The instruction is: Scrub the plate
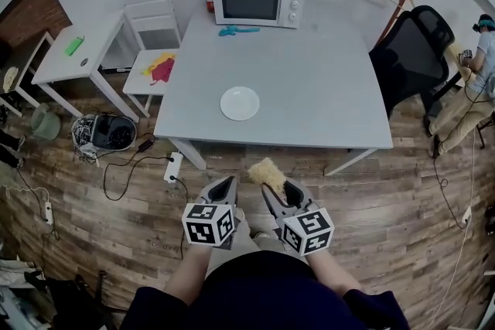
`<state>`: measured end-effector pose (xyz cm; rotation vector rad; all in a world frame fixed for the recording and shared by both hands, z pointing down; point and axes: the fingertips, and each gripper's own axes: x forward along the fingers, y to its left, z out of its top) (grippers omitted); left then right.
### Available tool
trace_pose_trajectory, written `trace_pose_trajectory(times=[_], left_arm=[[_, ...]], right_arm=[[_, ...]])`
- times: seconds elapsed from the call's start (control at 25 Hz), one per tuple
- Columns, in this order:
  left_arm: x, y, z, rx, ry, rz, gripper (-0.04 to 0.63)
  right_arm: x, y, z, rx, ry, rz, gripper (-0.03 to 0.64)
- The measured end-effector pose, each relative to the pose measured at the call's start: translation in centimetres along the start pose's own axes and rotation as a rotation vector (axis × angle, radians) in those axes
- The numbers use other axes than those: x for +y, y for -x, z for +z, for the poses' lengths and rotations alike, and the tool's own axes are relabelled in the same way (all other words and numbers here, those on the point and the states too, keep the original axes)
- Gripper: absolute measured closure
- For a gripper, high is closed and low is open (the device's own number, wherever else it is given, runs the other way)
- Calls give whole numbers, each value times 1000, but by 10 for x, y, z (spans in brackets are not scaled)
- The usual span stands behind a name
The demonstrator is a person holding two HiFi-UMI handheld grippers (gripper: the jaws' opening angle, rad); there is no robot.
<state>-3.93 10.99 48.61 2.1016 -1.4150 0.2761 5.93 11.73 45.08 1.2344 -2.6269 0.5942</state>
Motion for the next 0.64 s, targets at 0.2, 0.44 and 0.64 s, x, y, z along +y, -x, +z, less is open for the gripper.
trace_pose_trajectory(times=[0.2,0.44,0.64], left_arm=[[-6,7,-2,-4,4,-3,578],[-11,9,-3,-8,3,-4,578],[-11,8,0,-5,-1,-12,578]], right_arm=[[5,6,1,-14,1,9,446],[5,13,4,-31,-11,14,446],[4,13,9,-39,-14,9,446]])
